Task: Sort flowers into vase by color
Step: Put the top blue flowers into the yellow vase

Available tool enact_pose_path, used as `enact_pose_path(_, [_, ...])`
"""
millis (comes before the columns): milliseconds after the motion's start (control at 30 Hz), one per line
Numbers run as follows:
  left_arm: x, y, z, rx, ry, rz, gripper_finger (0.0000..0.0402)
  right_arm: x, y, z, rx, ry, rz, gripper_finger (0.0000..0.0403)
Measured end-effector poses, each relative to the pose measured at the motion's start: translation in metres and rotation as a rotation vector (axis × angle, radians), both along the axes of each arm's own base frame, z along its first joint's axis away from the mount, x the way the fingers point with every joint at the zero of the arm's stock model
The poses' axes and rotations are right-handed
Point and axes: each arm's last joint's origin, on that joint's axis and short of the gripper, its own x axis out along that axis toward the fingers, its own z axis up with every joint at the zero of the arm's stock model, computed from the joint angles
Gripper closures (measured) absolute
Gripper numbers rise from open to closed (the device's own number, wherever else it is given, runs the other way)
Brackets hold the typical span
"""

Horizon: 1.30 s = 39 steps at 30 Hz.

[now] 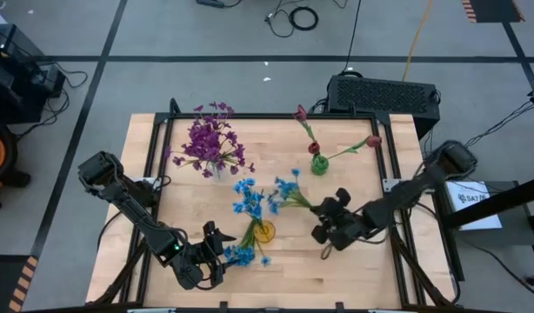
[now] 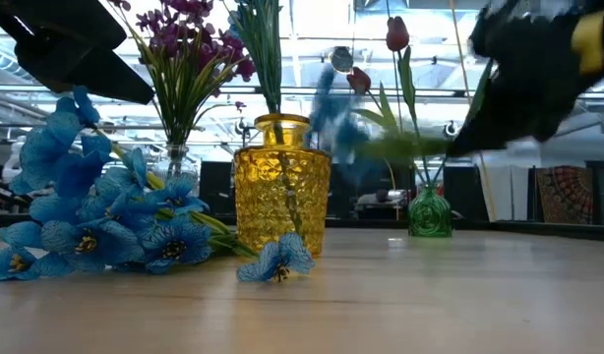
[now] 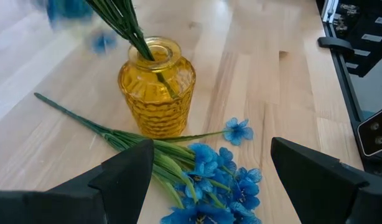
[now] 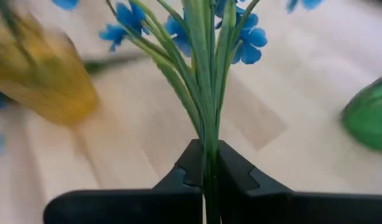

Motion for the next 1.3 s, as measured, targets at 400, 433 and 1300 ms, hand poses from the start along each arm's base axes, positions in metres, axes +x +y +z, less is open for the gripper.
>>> enact_pose_path(400, [-0.022,-0.018,0.034,0.045,-0.11,-0.123,0.0072,-0.057,0.019,0.093,-0.05,-0.467,0.082,0.0399])
enact_pose_path(433, [-0.024,-0.019,0.041,0.055,-0.148,-0.124,0.0072,-0.058,0.021,0.099,-0.07,-0.496,0.087,0.0399])
enact_pose_path(1300, [0.081,0.015,0.134,0.206,-0.639,-0.27,0.0072,0.019,0.041,0.122,-0.236,-1.307,0.5,0.0397])
